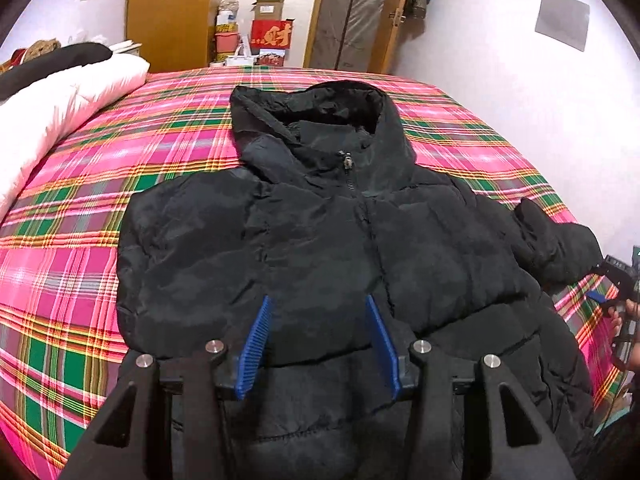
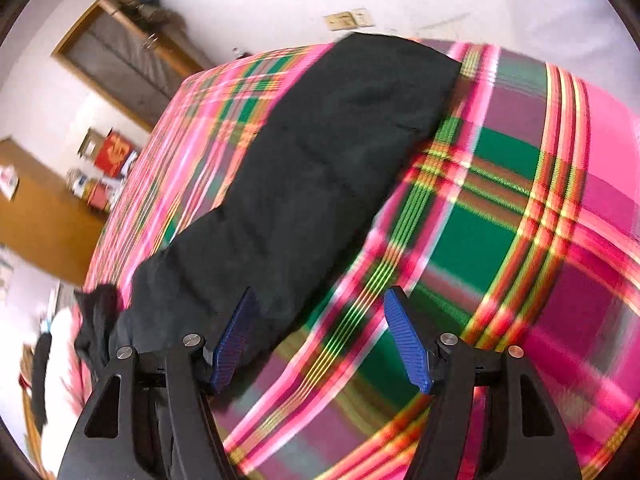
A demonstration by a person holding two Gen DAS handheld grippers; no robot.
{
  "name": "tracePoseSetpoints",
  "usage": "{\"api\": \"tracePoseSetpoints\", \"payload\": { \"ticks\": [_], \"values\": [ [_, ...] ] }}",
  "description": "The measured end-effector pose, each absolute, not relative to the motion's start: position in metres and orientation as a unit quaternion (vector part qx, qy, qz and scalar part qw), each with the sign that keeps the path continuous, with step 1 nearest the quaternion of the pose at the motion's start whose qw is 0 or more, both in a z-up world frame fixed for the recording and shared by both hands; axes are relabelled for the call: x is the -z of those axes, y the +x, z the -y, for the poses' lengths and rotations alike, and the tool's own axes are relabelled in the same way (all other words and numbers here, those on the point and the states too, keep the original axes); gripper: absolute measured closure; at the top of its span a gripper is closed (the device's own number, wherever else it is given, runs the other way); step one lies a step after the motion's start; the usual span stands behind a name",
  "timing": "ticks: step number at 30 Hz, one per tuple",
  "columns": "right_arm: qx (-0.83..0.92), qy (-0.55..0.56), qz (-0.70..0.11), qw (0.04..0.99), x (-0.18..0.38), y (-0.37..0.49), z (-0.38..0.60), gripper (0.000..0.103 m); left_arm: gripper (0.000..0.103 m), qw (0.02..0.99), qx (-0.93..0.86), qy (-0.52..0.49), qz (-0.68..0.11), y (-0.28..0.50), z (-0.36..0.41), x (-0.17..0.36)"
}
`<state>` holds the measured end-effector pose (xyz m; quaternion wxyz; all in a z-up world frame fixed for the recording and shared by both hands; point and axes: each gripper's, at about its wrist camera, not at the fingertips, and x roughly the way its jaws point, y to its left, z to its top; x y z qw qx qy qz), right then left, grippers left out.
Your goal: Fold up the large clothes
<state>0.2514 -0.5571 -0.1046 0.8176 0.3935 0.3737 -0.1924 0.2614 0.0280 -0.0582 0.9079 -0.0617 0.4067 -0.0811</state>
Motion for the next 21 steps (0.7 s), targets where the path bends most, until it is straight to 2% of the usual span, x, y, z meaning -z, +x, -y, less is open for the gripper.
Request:
{"api": "tracePoseSetpoints", "payload": {
  "ticks": [10, 11, 12, 13, 16, 21],
  "values": [
    [0.179, 0.377, -0.329, 0.847, 0.108, 0.285, 0.587, 0.037, 0.052, 0.897, 0.036, -0.094, -0.43, 0.275, -0.053, 0.076],
    [0.185, 0.376, -0.329, 0.846, 0.106, 0.288, 0.589, 0.042, 0.052, 0.895, 0.035, -0.099, -0.433, 0.277, -0.054, 0.078],
    [0.197, 0.375, -0.328, 0.844, 0.104, 0.289, 0.591, 0.071, 0.052, 0.894, 0.033, -0.102, -0.436, 0.278, -0.056, 0.08],
    [0.197, 0.386, -0.325, 0.84, 0.104, 0.287, 0.595, 0.083, 0.052, 0.893, 0.031, -0.102, -0.437, 0.278, -0.057, 0.081],
    [0.186, 0.395, -0.309, 0.845, 0.087, 0.283, 0.592, 0.092, 0.052, 0.893, 0.028, -0.1, -0.438, 0.279, -0.057, 0.081],
    [0.122, 0.352, -0.267, 0.889, 0.019, 0.276, 0.541, 0.094, 0.052, 0.898, 0.025, -0.097, -0.429, 0.278, -0.06, 0.075]
  ]
}}
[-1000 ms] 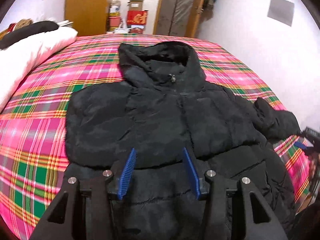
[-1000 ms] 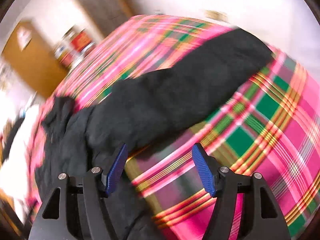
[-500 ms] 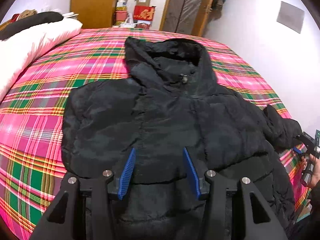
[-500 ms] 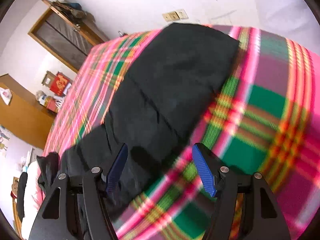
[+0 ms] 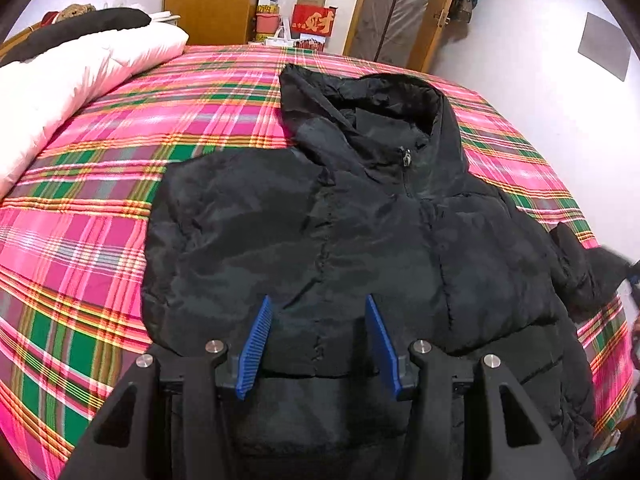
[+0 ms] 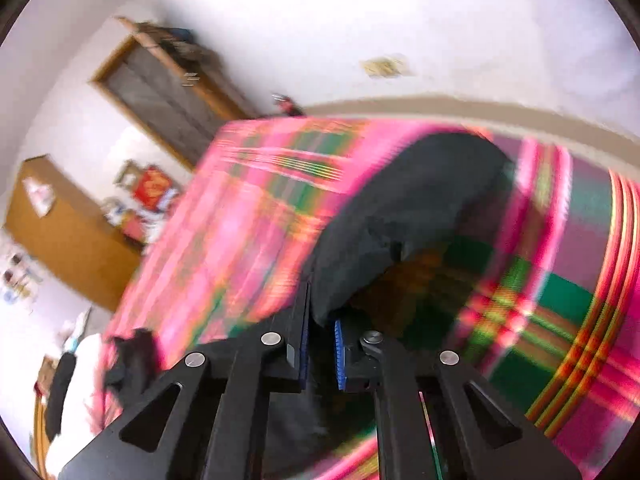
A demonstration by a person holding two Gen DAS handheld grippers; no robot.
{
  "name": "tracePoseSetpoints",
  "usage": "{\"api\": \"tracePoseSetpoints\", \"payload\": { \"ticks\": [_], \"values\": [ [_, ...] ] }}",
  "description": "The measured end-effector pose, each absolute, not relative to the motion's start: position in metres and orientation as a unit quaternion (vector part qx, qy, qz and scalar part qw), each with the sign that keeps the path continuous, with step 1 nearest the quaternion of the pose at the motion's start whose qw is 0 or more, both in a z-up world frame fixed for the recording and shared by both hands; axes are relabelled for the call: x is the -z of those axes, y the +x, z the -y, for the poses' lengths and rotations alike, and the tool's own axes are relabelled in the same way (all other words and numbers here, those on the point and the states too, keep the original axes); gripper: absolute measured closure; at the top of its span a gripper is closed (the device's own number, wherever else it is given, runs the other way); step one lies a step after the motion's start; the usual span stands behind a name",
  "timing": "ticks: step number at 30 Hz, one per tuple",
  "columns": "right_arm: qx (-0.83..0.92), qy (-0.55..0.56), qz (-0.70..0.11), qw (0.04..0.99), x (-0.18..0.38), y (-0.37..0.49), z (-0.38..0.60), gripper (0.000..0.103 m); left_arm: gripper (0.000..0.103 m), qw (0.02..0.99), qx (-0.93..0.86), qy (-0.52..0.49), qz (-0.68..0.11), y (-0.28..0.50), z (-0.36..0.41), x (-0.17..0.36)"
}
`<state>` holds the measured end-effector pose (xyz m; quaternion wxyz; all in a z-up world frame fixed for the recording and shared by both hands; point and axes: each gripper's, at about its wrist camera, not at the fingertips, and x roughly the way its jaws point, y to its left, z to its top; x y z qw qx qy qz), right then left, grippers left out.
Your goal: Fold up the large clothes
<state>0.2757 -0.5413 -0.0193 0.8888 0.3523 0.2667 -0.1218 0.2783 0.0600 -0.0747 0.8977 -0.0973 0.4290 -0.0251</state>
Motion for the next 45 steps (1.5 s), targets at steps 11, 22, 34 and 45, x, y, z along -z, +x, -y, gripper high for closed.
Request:
{"api": "tracePoseSetpoints", "payload": {
  "ticks": [11, 22, 34, 45],
  "values": [
    [-0.075, 0.205, -0.265, 0.939, -0.102, 0.294, 0.339, 0.095, 0.052, 0.908, -0.004, -0.121, -0.4, 0.27, -0.093, 0.049],
    [-0.202, 0.136, -0.413, 0.877, 0.022, 0.324, 0.152, 0.095, 0.052, 0.909, -0.02, -0.169, -0.38, 0.264, -0.129, 0.033],
    [-0.281, 0.076, -0.456, 0.841, 0.056, 0.308, 0.103, 0.033, 0.052, 0.907, 0.013, -0.188, -0.376, 0.268, -0.127, 0.031],
    [-0.151, 0.089, -0.41, 0.895, 0.024, 0.287, 0.24, 0.034, 0.05, 0.871, 0.087, -0.235, -0.423, 0.286, -0.099, 0.058]
  ]
}}
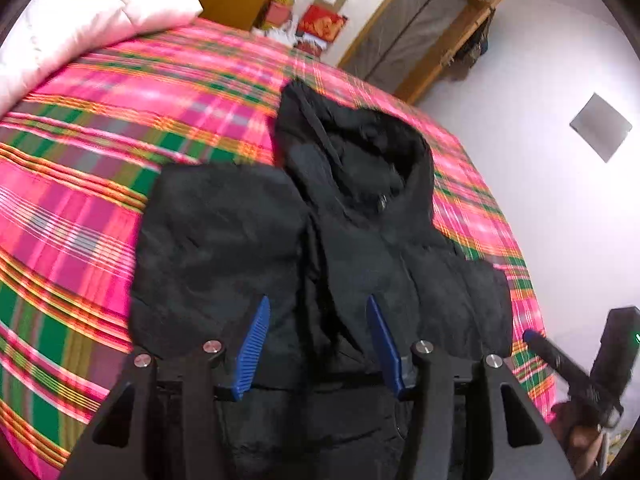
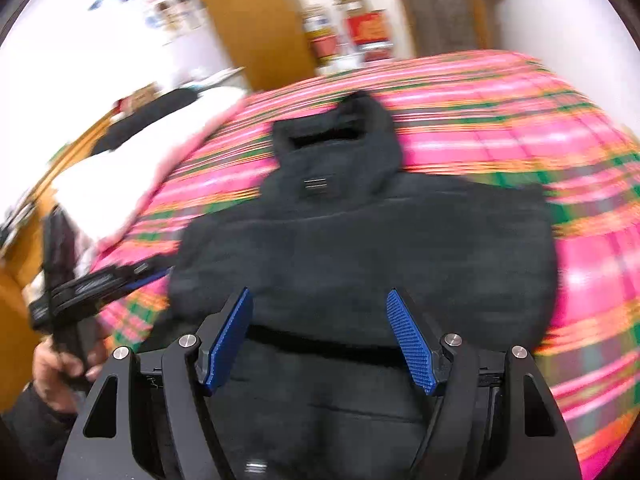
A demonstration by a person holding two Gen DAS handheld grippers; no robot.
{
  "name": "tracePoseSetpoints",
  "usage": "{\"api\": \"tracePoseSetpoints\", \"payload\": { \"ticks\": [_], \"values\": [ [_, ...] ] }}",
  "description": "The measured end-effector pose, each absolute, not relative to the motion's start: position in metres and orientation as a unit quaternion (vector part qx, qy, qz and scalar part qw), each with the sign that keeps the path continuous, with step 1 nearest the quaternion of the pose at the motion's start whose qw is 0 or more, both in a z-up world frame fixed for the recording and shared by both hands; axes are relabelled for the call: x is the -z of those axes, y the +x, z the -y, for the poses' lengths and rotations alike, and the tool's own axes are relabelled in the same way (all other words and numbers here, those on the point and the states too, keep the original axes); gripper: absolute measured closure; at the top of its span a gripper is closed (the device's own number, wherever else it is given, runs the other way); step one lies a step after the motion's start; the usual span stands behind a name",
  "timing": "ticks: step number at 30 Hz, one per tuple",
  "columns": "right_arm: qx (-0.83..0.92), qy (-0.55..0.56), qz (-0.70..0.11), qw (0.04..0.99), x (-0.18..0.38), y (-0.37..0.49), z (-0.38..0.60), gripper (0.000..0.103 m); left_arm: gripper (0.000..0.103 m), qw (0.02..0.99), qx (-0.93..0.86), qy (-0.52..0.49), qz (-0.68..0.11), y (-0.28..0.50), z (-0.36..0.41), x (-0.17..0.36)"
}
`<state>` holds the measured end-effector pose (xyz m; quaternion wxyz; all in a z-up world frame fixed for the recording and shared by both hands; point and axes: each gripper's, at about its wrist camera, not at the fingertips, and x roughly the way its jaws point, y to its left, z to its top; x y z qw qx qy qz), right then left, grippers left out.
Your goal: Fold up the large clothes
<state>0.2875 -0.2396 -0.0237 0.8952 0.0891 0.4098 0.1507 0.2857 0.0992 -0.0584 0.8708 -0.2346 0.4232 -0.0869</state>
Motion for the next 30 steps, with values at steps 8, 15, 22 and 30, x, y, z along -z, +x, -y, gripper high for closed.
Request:
{"api": "tracePoseSetpoints", "payload": {
  "ticks": [8, 15, 22, 30],
  "values": [
    [-0.088, 0.065, -0.468, 0.877, 0.088, 0.338, 0.267, 0.072, 0.051, 0.891, 0.115, -0.176, -0.402, 0.3, -0.054, 0.063],
    [-0.09, 0.028, -0.481, 0.872, 0.115, 0.346, 0.252, 0.072, 0.051, 0.88, 0.082, -0.089, -0.459, 0.315, -0.031, 0.104],
    [-0.091, 0.064, -0.453, 0.885, 0.074, 0.328, 0.267, 0.072, 0.053, 0.884, 0.054, -0.092, -0.455, 0.305, -0.042, 0.087],
    [-0.067, 0.051, -0.4, 0.913, 0.038, 0.355, 0.286, 0.072, 0.053, 0.93, 0.046, -0.099, -0.352, 0.299, -0.058, 0.033]
  ]
}}
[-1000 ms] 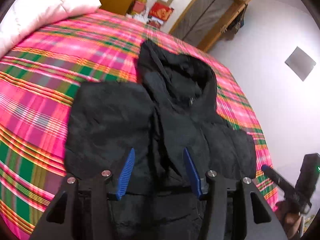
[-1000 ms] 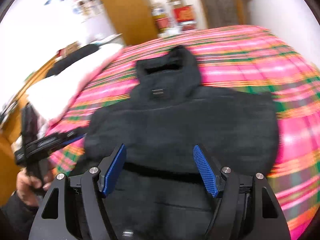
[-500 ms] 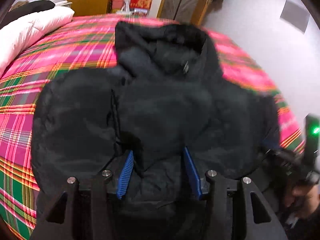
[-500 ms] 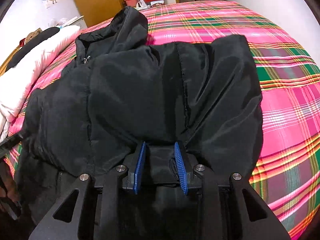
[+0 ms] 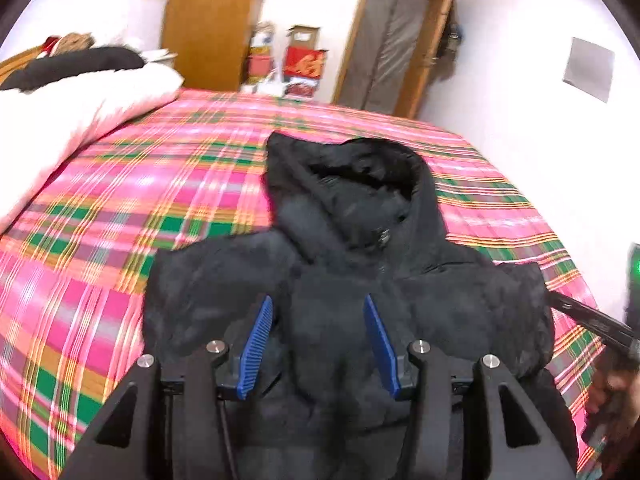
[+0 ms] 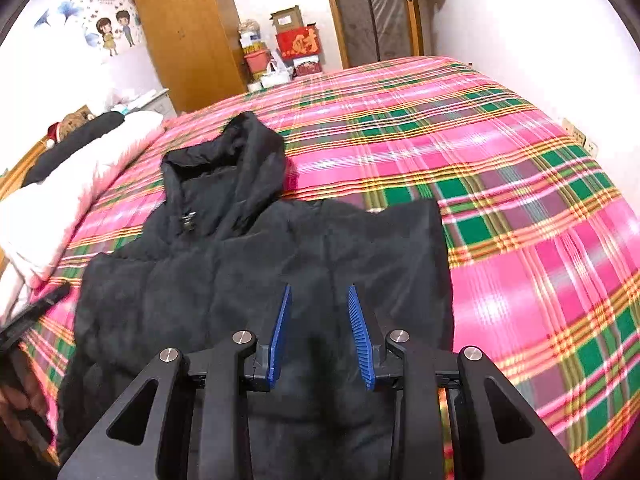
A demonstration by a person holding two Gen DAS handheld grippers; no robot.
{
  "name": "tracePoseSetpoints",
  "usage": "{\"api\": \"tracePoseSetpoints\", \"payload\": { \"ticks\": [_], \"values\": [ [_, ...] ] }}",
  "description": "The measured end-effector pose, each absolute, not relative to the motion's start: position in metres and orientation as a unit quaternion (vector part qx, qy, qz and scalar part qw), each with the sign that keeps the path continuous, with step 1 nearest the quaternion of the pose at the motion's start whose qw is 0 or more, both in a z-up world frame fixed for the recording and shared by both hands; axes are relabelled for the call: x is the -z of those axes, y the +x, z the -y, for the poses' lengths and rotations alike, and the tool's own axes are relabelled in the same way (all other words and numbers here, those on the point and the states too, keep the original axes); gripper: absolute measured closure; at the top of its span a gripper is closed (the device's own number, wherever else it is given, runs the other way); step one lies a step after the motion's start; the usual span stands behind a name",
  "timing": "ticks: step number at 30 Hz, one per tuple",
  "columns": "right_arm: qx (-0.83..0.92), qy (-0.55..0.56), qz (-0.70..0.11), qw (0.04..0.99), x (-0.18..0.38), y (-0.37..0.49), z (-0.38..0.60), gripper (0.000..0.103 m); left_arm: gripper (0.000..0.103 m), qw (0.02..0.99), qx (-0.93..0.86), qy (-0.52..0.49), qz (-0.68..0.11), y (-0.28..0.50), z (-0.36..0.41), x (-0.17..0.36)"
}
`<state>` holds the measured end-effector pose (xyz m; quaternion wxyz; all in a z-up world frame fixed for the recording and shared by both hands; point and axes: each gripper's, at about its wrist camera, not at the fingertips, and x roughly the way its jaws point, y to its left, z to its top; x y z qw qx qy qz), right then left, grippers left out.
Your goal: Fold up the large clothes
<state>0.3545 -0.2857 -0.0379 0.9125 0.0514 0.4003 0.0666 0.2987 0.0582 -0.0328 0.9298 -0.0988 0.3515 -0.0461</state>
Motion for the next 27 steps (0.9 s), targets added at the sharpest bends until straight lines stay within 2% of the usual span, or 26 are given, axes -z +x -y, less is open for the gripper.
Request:
{"api": "tracePoseSetpoints", "payload": {
  "ticks": [4, 7, 14, 19, 21, 23, 27],
  "values": [
    [-0.061, 0.034, -0.432, 0.899, 0.064, 0.383, 0.282, 0.072, 0.053, 0.92, 0.041, -0.036, -0.389, 0.332, -0.039, 0.065],
    [-0.059, 0.023, -0.453, 0.889, 0.088, 0.395, 0.277, 0.072, 0.052, 0.899, 0.051, -0.052, -0.432, 0.351, -0.043, 0.104],
    [-0.046, 0.008, -0.465, 0.884, 0.108, 0.4, 0.269, 0.073, 0.052, 0.902, 0.06, -0.044, -0.426, 0.351, -0.044, 0.12],
    [-0.035, -0.013, -0.483, 0.875, 0.087, 0.399, 0.266, 0.073, 0.055, 0.893, 0.055, -0.058, -0.442, 0.352, -0.048, 0.108],
    [-0.048, -0.002, -0.456, 0.889, 0.061, 0.38, 0.267, 0.073, 0.059, 0.897, 0.048, -0.062, -0.435, 0.344, -0.053, 0.086],
    [-0.063, 0.005, -0.438, 0.897, 0.045, 0.36, 0.268, 0.073, 0.06, 0.909, 0.043, -0.052, -0.412, 0.325, -0.059, 0.063],
    [-0.079, 0.003, -0.453, 0.888, 0.055, 0.332, 0.264, 0.073, 0.06, 0.914, 0.035, -0.049, -0.401, 0.295, -0.074, 0.052]
  ]
}}
